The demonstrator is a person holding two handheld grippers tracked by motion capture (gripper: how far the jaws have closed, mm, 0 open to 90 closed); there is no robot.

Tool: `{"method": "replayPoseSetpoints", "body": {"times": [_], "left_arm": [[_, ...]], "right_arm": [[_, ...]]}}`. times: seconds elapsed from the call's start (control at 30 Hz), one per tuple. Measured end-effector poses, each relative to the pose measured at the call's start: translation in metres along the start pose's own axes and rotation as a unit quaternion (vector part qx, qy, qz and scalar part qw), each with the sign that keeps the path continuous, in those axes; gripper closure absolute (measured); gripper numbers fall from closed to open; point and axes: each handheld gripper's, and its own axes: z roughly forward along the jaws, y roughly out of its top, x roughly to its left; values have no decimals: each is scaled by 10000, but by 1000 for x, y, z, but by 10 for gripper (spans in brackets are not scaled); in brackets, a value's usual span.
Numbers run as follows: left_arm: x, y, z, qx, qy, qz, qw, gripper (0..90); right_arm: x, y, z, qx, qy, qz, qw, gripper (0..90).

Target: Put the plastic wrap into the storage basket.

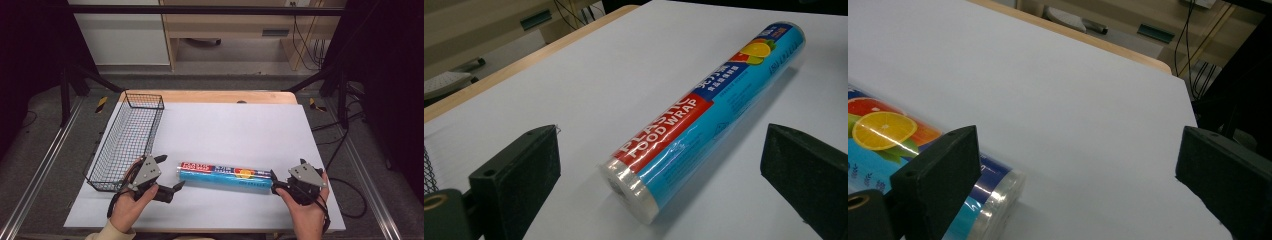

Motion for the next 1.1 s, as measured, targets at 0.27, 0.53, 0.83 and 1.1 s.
{"method": "replayPoseSetpoints", "body": {"times": [0.27, 0.53, 0.83, 1.1], "left_arm": [[1, 12, 2, 205, -188, 239, 9993, 29], [13, 26, 1, 439, -367, 462, 9973, 28], [18, 20, -16, 326, -229, 349, 9986, 28], [23, 20, -23, 295, -192, 359, 9987, 27]], "right_arm": [[-9, 19, 3, 304, 538, -589, 9964, 47], [-5, 51, 13, 913, 1349, -1670, 9724, 50], [13, 89, 26, 1430, 2057, -2618, 9321, 85], [24, 103, 45, 1787, 2554, -3242, 8932, 119]]}}
